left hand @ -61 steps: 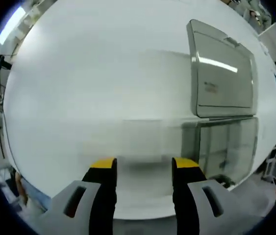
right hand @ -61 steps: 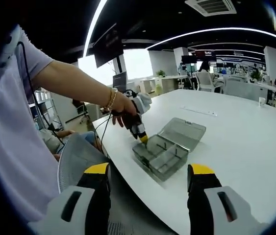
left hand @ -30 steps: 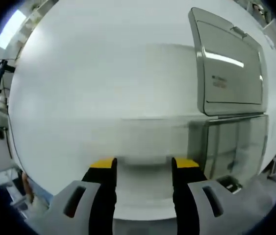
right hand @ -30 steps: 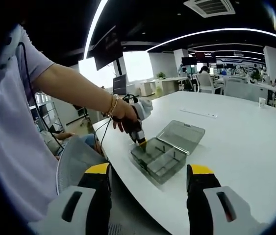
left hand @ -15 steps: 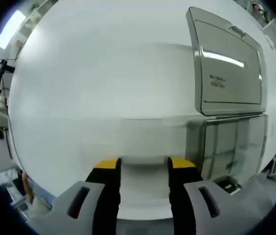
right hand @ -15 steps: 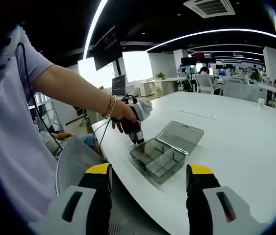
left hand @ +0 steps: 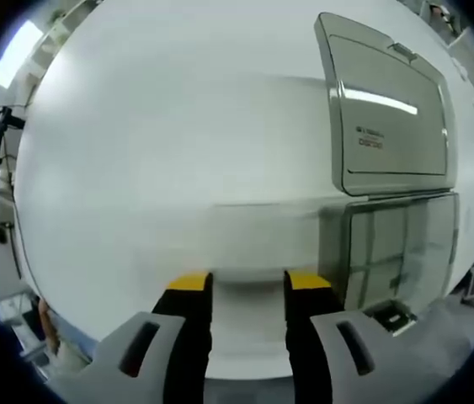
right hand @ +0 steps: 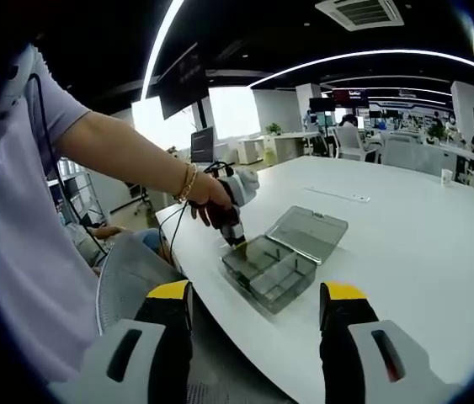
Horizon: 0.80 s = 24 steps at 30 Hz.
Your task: Insert the divider into the dual guide fixture by aligning both edges with the guide slots and pushing it downward to the bottom, including one-sided entry, uneven engagement, binding, and posture correction.
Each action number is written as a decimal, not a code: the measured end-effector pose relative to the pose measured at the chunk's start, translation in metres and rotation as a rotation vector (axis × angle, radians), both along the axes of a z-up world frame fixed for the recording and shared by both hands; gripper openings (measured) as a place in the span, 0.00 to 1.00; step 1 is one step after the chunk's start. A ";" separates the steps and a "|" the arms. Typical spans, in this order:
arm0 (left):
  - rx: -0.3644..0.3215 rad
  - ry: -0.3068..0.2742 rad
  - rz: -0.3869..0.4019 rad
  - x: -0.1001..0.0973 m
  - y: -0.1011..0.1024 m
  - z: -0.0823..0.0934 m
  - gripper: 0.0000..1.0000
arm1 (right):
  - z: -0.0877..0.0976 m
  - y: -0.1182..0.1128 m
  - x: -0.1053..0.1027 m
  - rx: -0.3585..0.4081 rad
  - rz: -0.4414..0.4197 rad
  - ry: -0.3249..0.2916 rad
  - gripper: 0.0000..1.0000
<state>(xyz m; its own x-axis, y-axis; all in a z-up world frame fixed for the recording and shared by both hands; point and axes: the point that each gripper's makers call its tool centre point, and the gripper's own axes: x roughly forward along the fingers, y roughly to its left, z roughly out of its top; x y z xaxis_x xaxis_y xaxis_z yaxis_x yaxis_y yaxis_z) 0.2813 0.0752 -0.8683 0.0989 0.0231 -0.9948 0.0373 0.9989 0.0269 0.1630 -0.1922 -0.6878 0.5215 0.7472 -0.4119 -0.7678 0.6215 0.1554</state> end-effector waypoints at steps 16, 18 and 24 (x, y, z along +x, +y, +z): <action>-0.008 -0.021 -0.007 0.003 0.003 0.004 0.30 | 0.000 0.001 -0.003 -0.010 0.001 0.000 0.58; -0.010 -0.021 -0.005 0.002 0.002 0.005 0.30 | 0.001 0.001 -0.003 -0.010 0.002 0.000 0.58; -0.013 -0.025 -0.001 0.004 0.003 0.005 0.30 | 0.002 0.002 -0.002 -0.012 0.003 -0.003 0.58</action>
<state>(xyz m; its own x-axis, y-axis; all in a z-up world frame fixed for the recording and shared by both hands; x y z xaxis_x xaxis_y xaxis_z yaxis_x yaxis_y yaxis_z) 0.2853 0.0786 -0.8634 0.1240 0.0102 -0.9922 0.0382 0.9992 0.0151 0.1609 -0.1905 -0.6857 0.5204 0.7439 -0.4193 -0.7700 0.6211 0.1461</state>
